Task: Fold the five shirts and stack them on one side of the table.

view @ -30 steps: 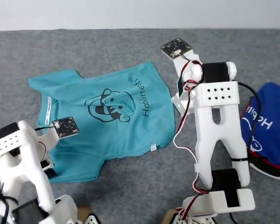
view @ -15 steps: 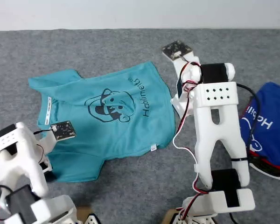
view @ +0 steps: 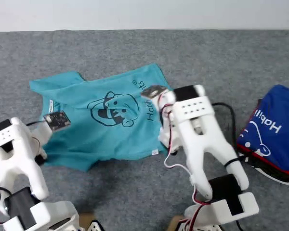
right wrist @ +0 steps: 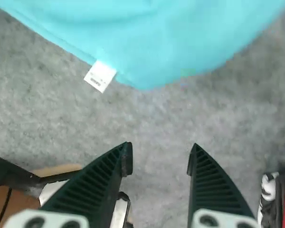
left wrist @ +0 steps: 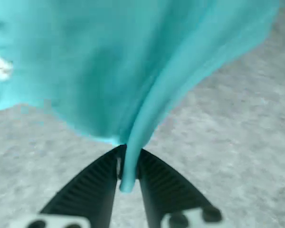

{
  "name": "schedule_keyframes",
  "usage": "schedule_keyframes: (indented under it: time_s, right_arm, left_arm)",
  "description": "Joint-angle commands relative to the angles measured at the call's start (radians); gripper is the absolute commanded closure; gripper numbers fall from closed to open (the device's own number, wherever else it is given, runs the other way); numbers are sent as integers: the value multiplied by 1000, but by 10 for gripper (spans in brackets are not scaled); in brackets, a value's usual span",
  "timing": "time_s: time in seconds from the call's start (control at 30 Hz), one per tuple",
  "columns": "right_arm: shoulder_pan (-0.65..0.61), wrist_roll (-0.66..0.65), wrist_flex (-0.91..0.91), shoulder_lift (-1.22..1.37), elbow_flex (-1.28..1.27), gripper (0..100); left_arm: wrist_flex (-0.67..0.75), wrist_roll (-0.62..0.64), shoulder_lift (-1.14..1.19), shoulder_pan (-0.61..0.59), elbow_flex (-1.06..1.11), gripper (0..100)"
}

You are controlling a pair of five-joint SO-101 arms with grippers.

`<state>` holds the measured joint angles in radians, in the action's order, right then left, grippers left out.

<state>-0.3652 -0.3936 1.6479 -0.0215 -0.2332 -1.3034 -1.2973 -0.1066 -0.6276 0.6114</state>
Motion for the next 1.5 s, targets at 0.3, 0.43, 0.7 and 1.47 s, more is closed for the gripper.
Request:
schedule_keyframes:
  time_s: [0.3, 0.43, 0.7, 1.47]
  right_arm:
    - [-130, -31, -90, 180, 58, 798]
    - [-174, -31, -96, 277, 114, 798]
    - [-18, -44, -203, 456, 336, 800]
    - [58, -114, 153, 512, 776, 824]
  left_arm:
    - [91, 112, -2, -6, -36, 995]
    - [91, 114, -2, -6, -36, 995]
    - [91, 158, -3, -8, -41, 995]
    - [98, 160, -2, -6, -65, 995]
